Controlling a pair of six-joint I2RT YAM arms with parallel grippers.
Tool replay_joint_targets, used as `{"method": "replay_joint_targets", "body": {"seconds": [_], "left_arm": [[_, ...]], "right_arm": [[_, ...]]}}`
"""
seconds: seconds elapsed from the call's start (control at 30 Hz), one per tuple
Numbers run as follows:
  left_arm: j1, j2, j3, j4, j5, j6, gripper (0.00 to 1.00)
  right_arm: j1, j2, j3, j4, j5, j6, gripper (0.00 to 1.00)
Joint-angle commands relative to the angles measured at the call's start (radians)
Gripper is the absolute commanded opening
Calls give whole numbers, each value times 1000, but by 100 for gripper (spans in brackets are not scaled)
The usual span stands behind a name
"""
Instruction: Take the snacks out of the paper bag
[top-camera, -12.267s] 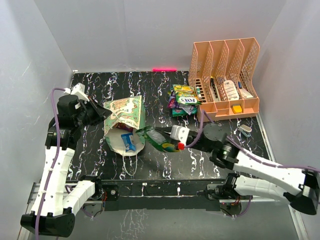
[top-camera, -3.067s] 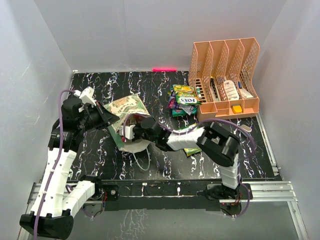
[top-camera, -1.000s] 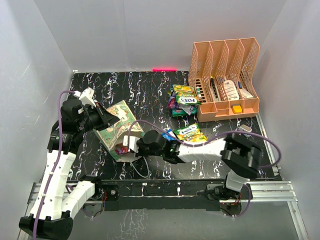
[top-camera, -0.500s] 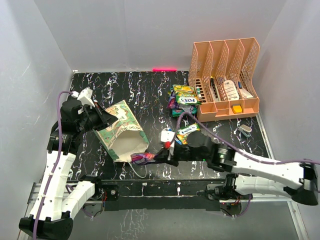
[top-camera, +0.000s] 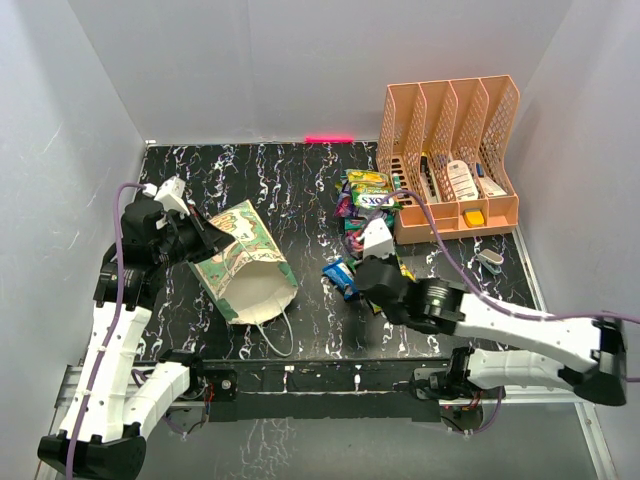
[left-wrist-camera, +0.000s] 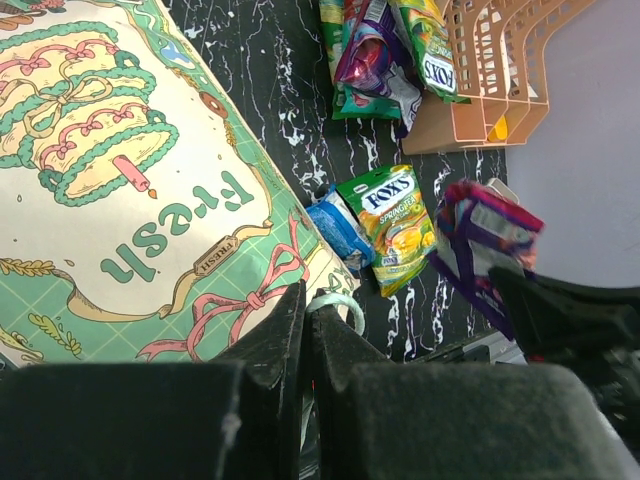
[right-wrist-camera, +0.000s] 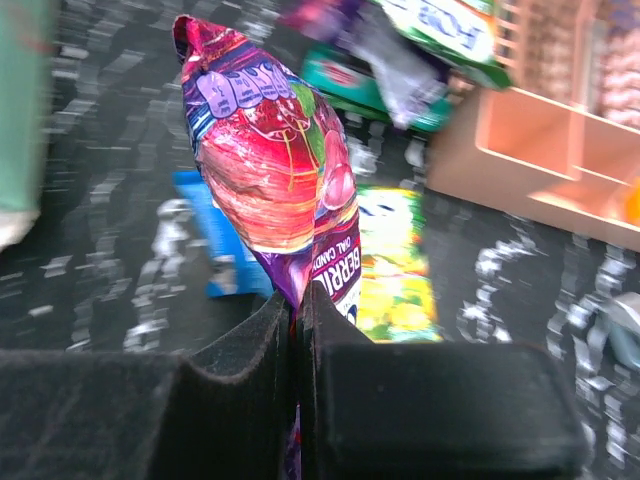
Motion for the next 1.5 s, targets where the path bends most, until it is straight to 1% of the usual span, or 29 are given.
{"method": "replay_joint_targets", "body": {"seconds": [0.0,0.17,0.27,0.4,0.57,0.73,0.9,0.93,0.97,1.03,1.07,1.13,1.17,1.23,1.33,1.37,1.47], "left_arm": [[-1,-23,32,-33,-7,14,0],[-1,-22,31,-30,-3,16,0],[-1,-19,32,-28,2,16,0],[-1,-15,31,-24,2,19,0],[-1,-8,33,-21,11,19,0],[-1,-3,34,-13,29,17,0],[-1,-2,26,29,95,22,0],[-1,-2,23,38,108,22,0],[-1,-4,21,45,119,22,0],[-1,-7,20,51,132,22,0],[-1,-8,22,51,135,24,0],[-1,-10,26,46,136,29,0],[-1,-13,26,46,137,31,0],[-1,-15,21,54,151,38,0],[0,-20,14,59,164,40,0],[-1,-22,14,59,164,40,0],[-1,-29,8,65,164,36,0]], "right_arm": [[-37,158,113,-186,396,107,7],[-175,312,135,-185,384,23,7],[-190,373,148,-159,389,-10,7],[-190,433,124,-45,290,-97,7],[-190,551,156,-72,240,-41,7],[-190,662,171,-103,231,-2,7],[-190,695,165,-55,116,16,8],[-190,688,154,-33,72,18,10],[-190,679,144,-12,54,18,15],[-190,649,129,22,3,26,29],[-190,633,126,25,-3,32,35],[-190,594,125,14,3,42,43],[-190,575,125,9,5,36,50],[-190,534,123,1,5,16,57],[-188,465,120,6,-16,-45,66],[-187,437,115,26,-45,-82,70],[-158,340,54,178,-180,-235,78]]}}
